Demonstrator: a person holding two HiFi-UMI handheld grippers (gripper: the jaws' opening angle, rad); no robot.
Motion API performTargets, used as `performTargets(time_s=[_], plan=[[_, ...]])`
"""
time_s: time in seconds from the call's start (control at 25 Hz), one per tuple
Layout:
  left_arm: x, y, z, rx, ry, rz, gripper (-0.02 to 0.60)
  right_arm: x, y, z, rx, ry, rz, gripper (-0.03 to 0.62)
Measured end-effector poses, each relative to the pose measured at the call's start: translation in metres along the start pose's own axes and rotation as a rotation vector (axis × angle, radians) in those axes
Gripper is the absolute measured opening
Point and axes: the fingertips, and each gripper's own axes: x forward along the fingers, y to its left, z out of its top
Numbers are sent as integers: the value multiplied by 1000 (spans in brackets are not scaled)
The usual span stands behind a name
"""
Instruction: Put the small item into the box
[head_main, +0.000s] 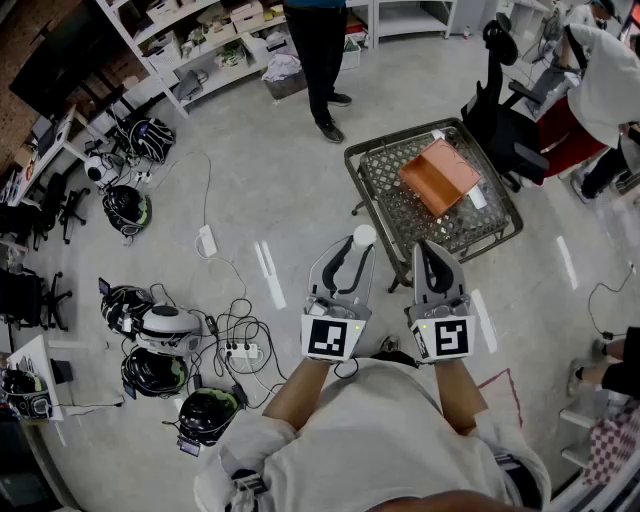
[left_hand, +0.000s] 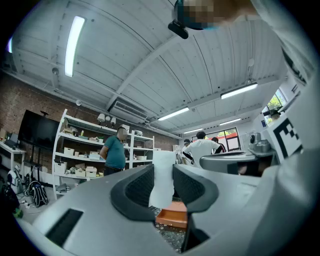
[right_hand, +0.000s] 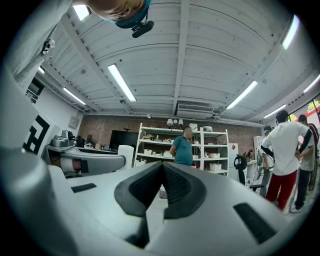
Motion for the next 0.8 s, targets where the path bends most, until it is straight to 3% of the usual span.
performTargets(time_s=[0.8], plan=[[-37, 57, -6, -38, 19, 12, 121, 31, 77, -5, 9, 11, 57, 3]])
